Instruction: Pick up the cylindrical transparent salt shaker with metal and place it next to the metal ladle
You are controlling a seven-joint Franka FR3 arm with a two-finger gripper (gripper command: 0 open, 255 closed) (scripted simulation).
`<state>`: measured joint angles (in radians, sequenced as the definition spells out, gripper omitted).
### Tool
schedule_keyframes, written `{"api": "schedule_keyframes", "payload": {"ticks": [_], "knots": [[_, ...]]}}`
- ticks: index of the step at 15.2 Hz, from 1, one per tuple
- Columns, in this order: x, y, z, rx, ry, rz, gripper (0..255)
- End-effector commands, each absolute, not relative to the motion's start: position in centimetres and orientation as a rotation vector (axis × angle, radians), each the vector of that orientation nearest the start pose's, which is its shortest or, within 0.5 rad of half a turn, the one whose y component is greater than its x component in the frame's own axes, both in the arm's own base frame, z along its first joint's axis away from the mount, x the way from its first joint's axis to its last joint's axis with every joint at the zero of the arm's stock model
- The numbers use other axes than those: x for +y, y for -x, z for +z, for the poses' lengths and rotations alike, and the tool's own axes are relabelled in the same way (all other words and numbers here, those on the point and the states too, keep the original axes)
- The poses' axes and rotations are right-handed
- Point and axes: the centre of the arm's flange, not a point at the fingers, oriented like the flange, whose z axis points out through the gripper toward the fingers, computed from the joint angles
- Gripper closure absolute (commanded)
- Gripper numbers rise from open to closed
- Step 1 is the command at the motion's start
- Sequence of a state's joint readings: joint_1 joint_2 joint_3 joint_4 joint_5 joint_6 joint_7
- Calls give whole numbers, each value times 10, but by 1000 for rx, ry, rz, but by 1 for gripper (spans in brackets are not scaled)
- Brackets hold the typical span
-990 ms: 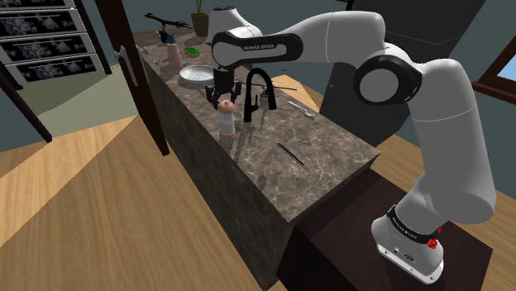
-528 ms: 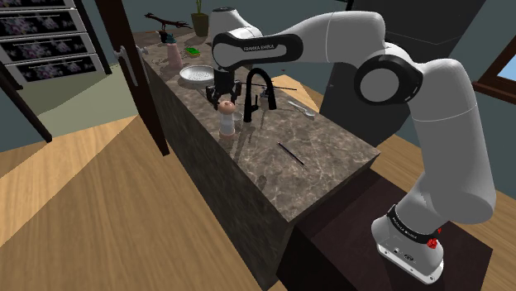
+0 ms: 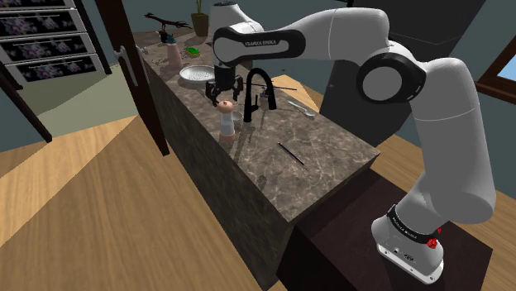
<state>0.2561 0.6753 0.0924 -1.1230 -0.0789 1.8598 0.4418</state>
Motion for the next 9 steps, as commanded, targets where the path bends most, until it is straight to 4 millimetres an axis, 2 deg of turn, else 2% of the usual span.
{"api": "schedule_keyframes", "payload": {"ticks": [1,2,9], "knots": [[233,-712,447,149,3129,-104,0],[233,-711,458,149,3129,-104,0],[233,-712,458,149,3129,-104,0]]}}
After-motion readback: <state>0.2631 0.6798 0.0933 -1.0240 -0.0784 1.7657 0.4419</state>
